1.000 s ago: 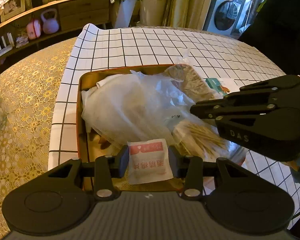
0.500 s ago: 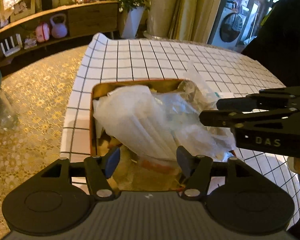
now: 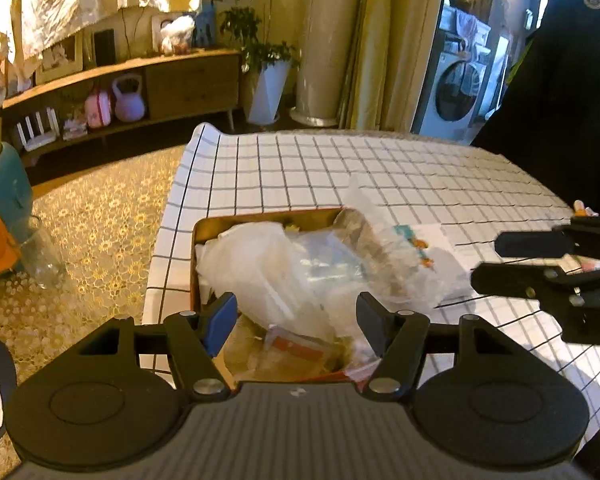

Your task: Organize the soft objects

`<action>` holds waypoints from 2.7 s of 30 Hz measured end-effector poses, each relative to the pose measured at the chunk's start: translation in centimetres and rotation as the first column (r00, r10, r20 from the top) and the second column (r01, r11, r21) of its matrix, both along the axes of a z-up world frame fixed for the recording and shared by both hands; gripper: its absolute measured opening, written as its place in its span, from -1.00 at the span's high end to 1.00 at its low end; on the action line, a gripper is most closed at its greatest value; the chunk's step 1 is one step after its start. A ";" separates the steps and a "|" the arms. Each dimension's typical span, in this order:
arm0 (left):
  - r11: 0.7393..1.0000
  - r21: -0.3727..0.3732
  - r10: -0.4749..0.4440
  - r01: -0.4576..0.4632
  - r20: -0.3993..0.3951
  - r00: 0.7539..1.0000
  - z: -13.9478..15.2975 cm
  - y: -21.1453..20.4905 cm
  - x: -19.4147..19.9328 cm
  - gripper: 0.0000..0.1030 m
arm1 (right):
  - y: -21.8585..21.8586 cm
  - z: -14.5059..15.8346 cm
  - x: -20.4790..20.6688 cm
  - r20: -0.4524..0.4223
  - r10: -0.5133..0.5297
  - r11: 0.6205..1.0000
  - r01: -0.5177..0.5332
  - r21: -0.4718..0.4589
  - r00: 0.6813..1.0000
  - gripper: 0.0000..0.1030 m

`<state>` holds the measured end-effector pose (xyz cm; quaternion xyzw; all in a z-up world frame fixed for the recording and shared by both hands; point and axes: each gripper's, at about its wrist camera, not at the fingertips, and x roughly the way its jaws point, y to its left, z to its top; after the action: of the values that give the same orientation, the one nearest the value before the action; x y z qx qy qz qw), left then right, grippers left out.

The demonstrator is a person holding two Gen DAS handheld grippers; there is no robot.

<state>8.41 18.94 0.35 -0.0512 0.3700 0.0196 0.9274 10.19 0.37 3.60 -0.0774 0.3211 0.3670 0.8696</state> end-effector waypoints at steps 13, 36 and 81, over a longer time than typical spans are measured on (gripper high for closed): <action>0.997 0.046 -0.063 0.059 0.092 0.994 2.7 -5.5 -4.1 -0.27 | -7.0 1.7 -5.5 0.068 -0.047 0.997 0.043 0.062 0.997 -0.09; 0.976 0.090 -0.213 0.198 0.216 0.953 4.4 -16.3 -11.1 -0.73 | -16.2 1.6 -13.6 0.158 -0.369 0.922 0.338 0.191 0.916 -0.71; 0.984 0.070 -0.177 0.165 0.258 0.950 4.5 -17.9 -15.9 -0.93 | -16.4 0.5 -19.3 0.130 -0.510 0.853 0.480 0.204 0.850 -1.00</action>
<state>-7.54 1.07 4.90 0.0007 0.2460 -0.0591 0.9675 -9.08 -16.04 4.05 0.0471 0.2193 0.1464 0.9635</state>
